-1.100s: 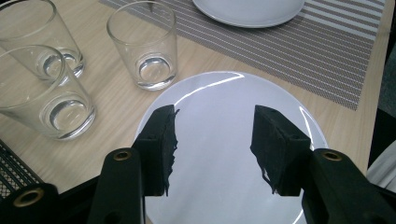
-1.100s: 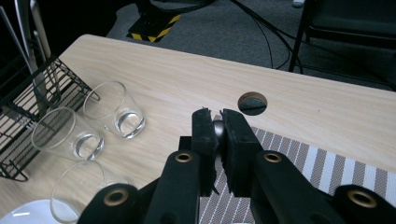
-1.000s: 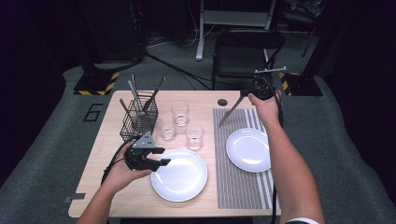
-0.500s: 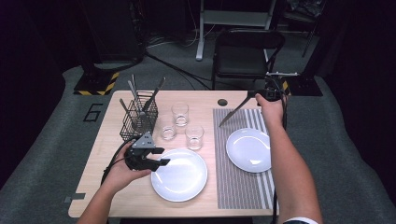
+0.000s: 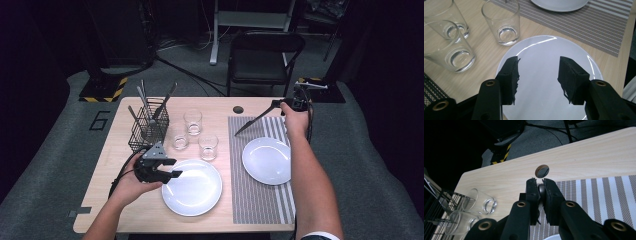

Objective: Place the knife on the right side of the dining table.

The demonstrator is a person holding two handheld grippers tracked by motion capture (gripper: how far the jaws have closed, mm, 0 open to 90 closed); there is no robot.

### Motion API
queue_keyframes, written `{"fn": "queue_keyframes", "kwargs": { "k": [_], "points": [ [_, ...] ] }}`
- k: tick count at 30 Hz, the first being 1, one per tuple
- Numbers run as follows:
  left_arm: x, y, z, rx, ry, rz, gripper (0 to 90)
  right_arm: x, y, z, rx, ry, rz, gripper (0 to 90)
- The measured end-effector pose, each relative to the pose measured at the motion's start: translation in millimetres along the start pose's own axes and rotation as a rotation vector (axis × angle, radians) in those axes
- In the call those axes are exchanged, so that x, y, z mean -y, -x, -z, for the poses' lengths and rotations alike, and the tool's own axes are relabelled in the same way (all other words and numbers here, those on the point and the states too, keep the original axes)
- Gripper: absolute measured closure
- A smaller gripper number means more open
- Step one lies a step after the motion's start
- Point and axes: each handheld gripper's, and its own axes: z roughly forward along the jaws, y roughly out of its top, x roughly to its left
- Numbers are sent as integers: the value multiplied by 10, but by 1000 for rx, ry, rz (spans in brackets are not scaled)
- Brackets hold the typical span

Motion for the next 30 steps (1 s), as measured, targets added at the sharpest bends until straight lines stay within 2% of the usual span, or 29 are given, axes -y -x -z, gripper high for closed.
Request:
{"fn": "queue_keyframes", "kwargs": {
  "k": [4, 18, 23, 25, 30],
  "points": [
    [6, -6, -1, -2, 1, 2, 506, 5, 99, -12, -6, 5, -56, 831],
    [30, -14, -8, -10, 1, 15, 506, 23, 257, -44, -20, 20, -126, 830],
    [33, -21, -5, -19, -6, 18, 506, 48, 385, -65, -23, 29, -168, 826],
    [22, -23, 1, -24, -12, 5, 506, 60, 428, -73, -22, 33, -185, 824],
    [34, -17, -5, -22, -6, 14, 505, 79, 499, -82, -18, 34, -201, 819]
  ]
}}
